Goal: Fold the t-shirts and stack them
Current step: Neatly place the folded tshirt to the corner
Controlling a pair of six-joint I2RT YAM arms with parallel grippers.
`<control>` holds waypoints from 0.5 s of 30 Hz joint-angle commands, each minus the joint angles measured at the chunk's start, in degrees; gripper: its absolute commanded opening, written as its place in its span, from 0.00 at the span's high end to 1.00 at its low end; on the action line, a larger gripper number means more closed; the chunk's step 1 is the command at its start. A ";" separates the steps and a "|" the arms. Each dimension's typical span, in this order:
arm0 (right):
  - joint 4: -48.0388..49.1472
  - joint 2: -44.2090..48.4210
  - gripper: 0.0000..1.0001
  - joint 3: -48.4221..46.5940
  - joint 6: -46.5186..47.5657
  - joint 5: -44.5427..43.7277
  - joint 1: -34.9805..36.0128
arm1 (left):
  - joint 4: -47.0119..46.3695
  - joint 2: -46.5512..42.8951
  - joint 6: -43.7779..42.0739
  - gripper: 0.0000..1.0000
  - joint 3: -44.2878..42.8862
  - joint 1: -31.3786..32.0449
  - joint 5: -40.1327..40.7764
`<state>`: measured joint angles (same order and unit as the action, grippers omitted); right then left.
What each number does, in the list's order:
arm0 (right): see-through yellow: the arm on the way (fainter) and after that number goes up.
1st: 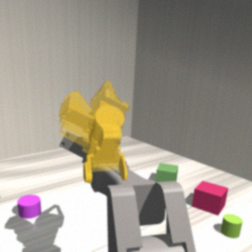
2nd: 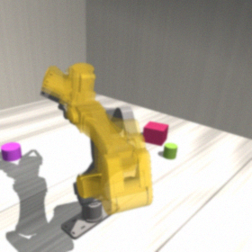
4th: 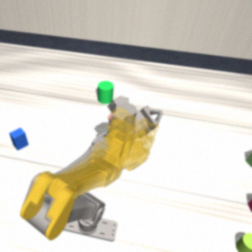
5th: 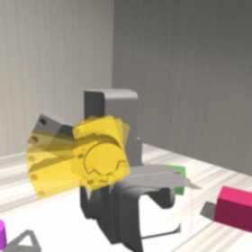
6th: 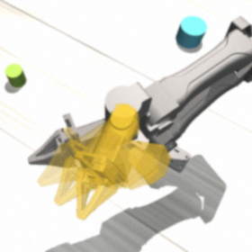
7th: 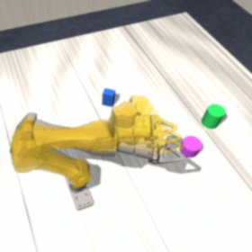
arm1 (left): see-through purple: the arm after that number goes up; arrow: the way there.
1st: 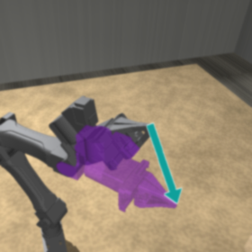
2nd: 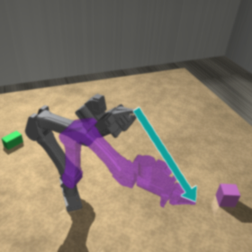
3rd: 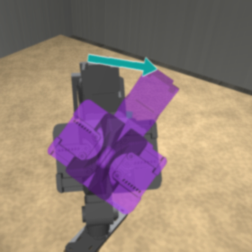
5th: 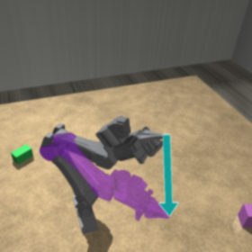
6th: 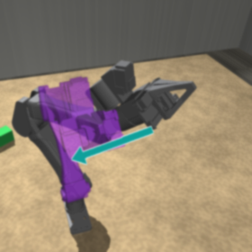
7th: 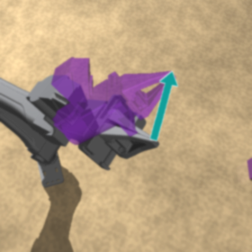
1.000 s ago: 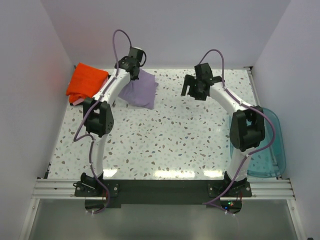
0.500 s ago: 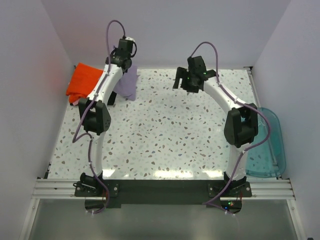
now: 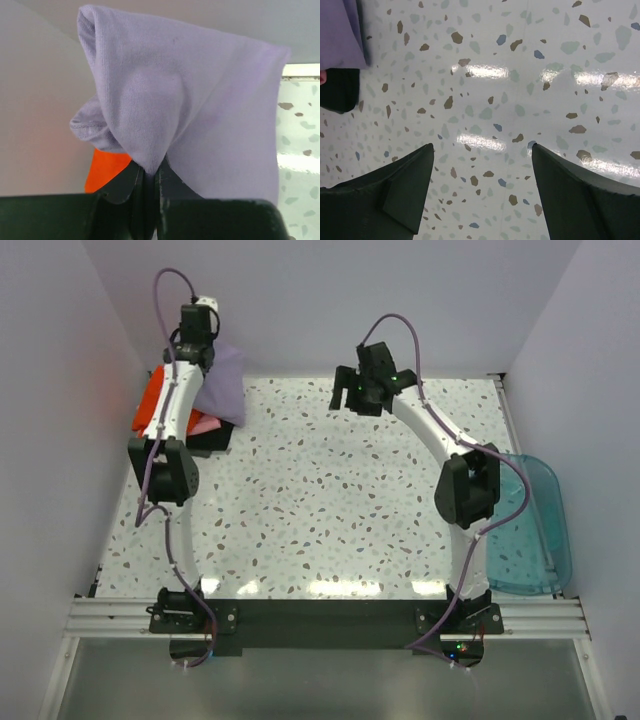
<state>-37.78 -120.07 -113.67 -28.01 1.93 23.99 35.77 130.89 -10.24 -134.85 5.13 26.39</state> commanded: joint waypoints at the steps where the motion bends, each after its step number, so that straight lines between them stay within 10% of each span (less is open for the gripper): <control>1: -1.86 -0.95 0.17 -3.49 1.12 -1.49 1.32 | -5.88 -7.05 3.90 1.00 0.27 -7.65 -6.08; 10: -3.18 -0.43 0.17 -1.65 2.17 -1.76 2.11 | -1.93 -3.45 20.86 0.28 3.09 -16.98 -5.29; 11: -3.00 0.10 0.17 -0.95 2.26 -1.76 2.03 | -2.54 -4.58 21.57 0.00 3.88 -16.90 -6.17; 15: -2.04 4.13 0.16 3.53 2.26 -2.55 2.11 | -6.05 -10.82 25.17 0.00 10.64 -16.90 -10.82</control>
<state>-39.68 -120.81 -112.55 -26.85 0.56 25.98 33.06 126.50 9.13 -127.33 -13.45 19.73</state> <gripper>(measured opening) 0.834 0.996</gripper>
